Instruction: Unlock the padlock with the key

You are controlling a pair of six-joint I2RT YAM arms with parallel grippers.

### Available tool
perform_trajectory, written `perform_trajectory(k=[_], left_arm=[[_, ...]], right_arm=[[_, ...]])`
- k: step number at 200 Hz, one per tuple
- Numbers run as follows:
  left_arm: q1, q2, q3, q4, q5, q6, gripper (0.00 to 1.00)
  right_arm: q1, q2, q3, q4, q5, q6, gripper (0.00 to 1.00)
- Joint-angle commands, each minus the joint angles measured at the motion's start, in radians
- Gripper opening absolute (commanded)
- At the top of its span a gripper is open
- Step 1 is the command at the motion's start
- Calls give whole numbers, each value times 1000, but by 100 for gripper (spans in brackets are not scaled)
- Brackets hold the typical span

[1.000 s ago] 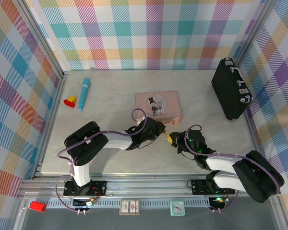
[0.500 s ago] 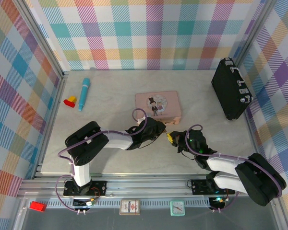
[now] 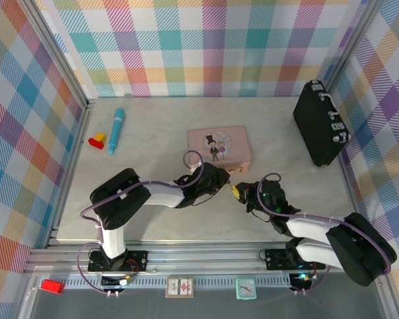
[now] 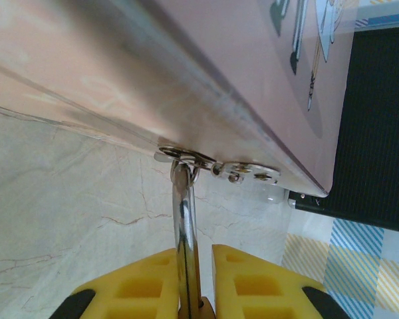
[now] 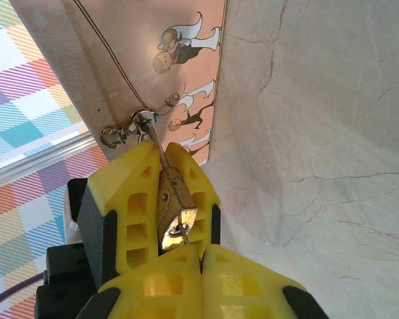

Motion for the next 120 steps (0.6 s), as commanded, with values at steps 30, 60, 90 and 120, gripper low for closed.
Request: perform_trajectory(k=[30,60,90,120], left_arm=[[-28,-12,45,101,34,-16,0],[-34,-4,54,102,37,-16,0],[-39,1,57,109,39,-20,0],[-43,-2,58,103,35,-17,0]], right_arm=[[6,13,37,27,13,-11,0],[6,19,36,47,17,-6,0],[6,21,37,50,22,-5,0],[7,21,37,51,20,-5,0]])
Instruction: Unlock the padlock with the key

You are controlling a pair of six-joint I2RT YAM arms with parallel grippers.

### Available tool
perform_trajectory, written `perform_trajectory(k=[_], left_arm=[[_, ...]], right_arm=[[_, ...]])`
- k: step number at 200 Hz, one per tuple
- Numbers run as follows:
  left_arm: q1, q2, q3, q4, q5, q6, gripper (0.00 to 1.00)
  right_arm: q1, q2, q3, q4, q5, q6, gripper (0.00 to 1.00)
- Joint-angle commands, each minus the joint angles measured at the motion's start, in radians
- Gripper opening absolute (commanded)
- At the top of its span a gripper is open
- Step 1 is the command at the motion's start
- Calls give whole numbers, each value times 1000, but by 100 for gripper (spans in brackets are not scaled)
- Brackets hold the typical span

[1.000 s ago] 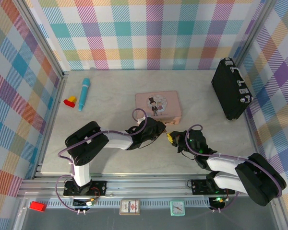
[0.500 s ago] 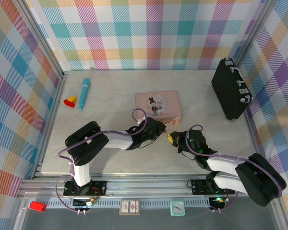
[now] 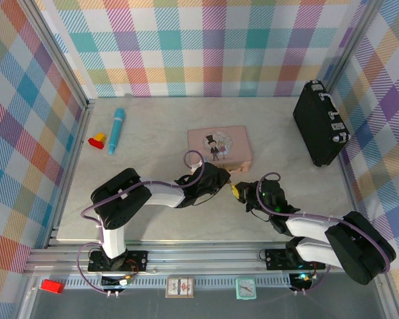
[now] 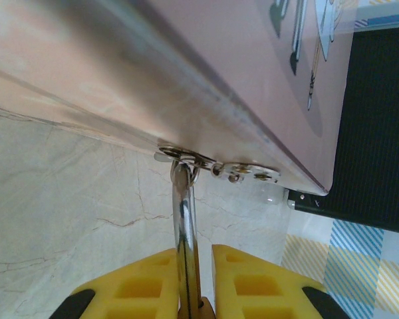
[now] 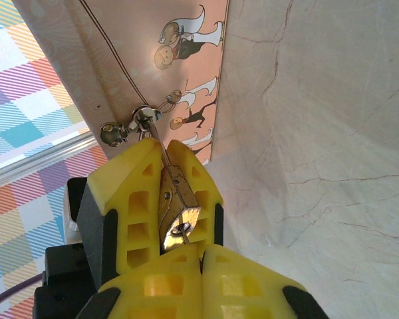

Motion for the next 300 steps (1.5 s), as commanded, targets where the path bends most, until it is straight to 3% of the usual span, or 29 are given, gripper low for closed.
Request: perform_trajectory(k=[1,55,164,300], left_arm=[[-39,-9,48,103,40,-15,0],[-48,-37,46,52,-9,-4,0],[-68,-69,77,-21,-71,7,0],[-68,-90,100,-58,-58,13,0]], right_arm=[[7,7,31,41,17,-5,0],[12,-55,51,-79,61,-4,0],[39,-10,69,-52,95,23,0],[42,-38,78,-136,111,27,0]])
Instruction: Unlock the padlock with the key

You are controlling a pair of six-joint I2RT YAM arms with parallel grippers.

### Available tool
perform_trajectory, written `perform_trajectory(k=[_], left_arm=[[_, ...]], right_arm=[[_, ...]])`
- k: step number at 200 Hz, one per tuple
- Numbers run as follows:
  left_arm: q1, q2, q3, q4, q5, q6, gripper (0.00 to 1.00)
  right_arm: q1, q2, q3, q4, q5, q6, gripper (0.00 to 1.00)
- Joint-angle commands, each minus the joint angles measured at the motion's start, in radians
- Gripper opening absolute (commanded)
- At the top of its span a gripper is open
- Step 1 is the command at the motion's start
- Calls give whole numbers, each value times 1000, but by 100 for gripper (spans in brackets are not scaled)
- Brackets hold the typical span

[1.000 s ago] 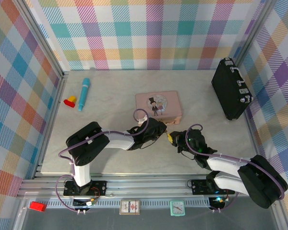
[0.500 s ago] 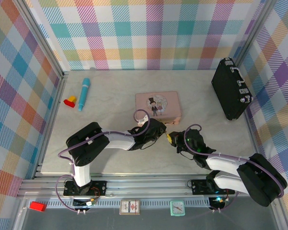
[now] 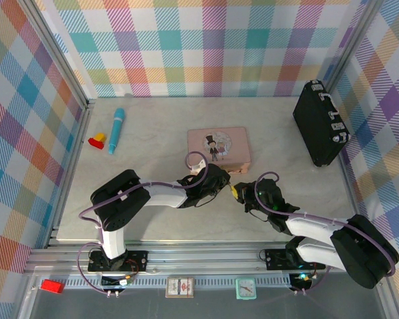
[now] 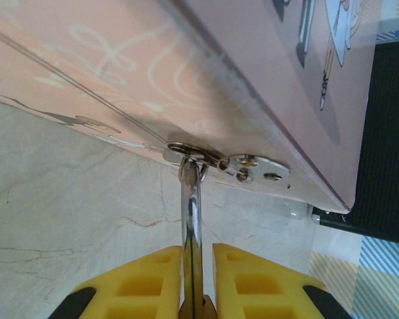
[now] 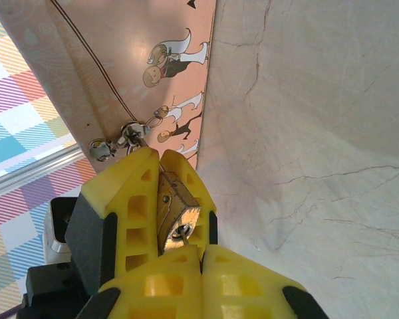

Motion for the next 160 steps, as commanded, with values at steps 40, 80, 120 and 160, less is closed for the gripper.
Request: perform_trajectory(k=[40,80,120,160], left_arm=[[-34,-74,53,88,49,-1,0],[-34,-73,47,98,46,-9,0],[-34,-69,47,99,46,-10,0],[-34,-59,50,105,50,-16,0]], right_arm=[[2,20,25,38,34,21,0],[2,8,22,25,42,23,0],[2,0,21,10,46,26,0],[2,3,23,7,47,25,0]])
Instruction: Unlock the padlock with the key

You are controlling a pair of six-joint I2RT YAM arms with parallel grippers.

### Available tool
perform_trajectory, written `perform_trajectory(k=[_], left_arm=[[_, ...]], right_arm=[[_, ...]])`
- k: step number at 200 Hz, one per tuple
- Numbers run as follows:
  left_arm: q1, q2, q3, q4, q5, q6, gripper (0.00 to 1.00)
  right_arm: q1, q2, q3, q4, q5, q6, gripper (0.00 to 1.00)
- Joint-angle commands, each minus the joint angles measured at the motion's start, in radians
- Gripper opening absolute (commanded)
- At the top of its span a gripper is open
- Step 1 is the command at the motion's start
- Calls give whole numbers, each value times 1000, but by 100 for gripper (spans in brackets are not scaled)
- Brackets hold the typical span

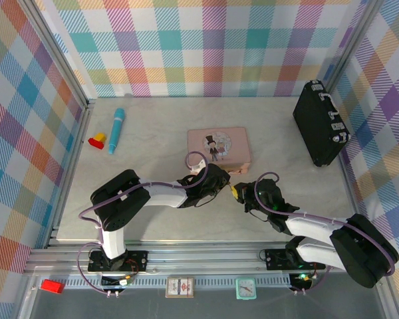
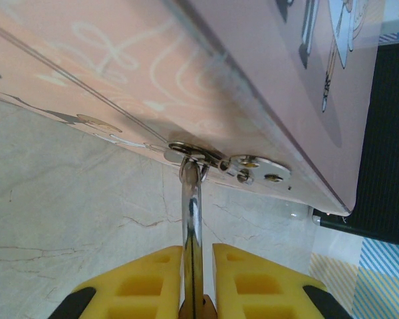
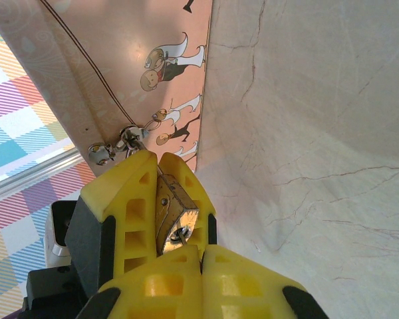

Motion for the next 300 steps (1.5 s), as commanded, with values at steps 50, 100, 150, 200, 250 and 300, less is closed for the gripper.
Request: perform_trajectory(k=[50,100,150,200,250,300], left_arm=[[-34,-52,54,121,71,-8,0],[-34,-45,54,135,110,-14,0],[-25,-38,46,154,127,-25,0],[-8,-49,29,165,127,-27,0],[-3,-43,15,185,131,-44,0],[0,-42,15,192,135,-46,0]], right_arm=[[2,23,33,58,26,-20,0],[2,85,52,171,-24,-55,0],[0,103,62,218,-66,-99,0],[1,118,55,248,-106,-117,0],[0,123,58,261,-112,-125,0],[2,115,48,236,-80,-108,0]])
